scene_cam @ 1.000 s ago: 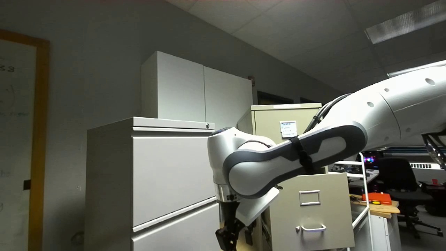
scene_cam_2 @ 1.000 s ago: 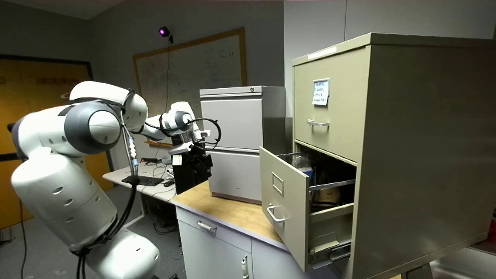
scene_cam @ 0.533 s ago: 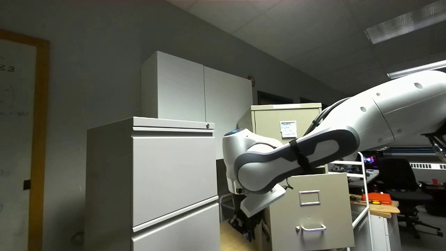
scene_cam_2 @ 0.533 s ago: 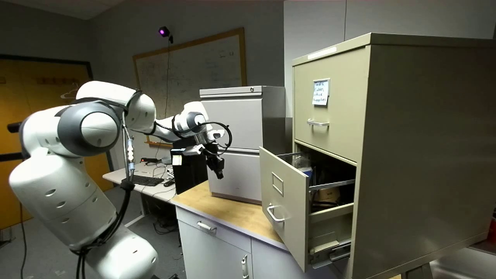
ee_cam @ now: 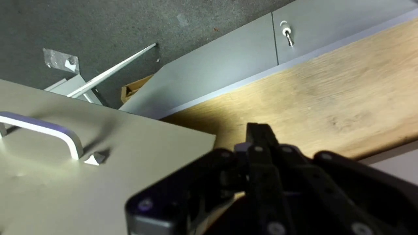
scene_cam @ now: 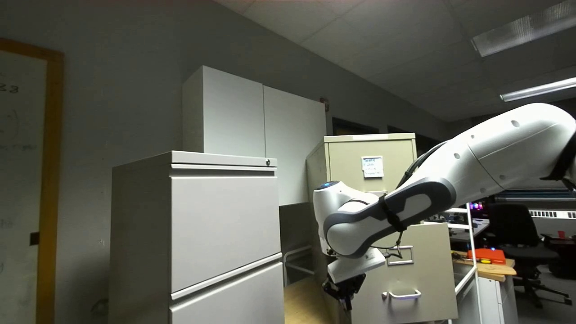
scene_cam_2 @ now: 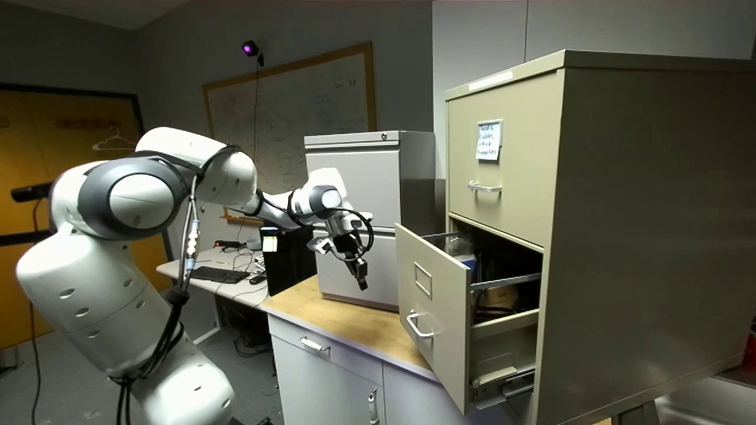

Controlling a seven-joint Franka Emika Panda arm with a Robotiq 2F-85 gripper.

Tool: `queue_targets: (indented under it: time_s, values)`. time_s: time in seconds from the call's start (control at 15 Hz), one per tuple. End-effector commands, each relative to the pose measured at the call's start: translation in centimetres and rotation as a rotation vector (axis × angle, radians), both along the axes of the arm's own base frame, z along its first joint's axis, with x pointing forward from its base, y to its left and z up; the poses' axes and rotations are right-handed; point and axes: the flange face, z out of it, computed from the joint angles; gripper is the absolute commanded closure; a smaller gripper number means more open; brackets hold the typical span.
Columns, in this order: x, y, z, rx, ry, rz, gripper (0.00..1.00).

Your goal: Close the bottom drawer on the right

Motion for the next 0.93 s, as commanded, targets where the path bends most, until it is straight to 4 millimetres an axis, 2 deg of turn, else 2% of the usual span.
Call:
queue_targets:
  time_s: [0.0, 0.27, 0.53, 0.87]
  values:
    - [0.4, -3.2, -0.5, -0.019, -0.071, -0.139, 1.00]
    - [0.5, -6.4, -0.8, -0.086, -0.175, -0.286, 1.00]
    - [0.1, -8.6, -1.1, -0.217, -0.297, -0.406, 1.00]
    - [-0.1, -5.9, -2.8, -0.313, -0.472, -0.474, 1.00]
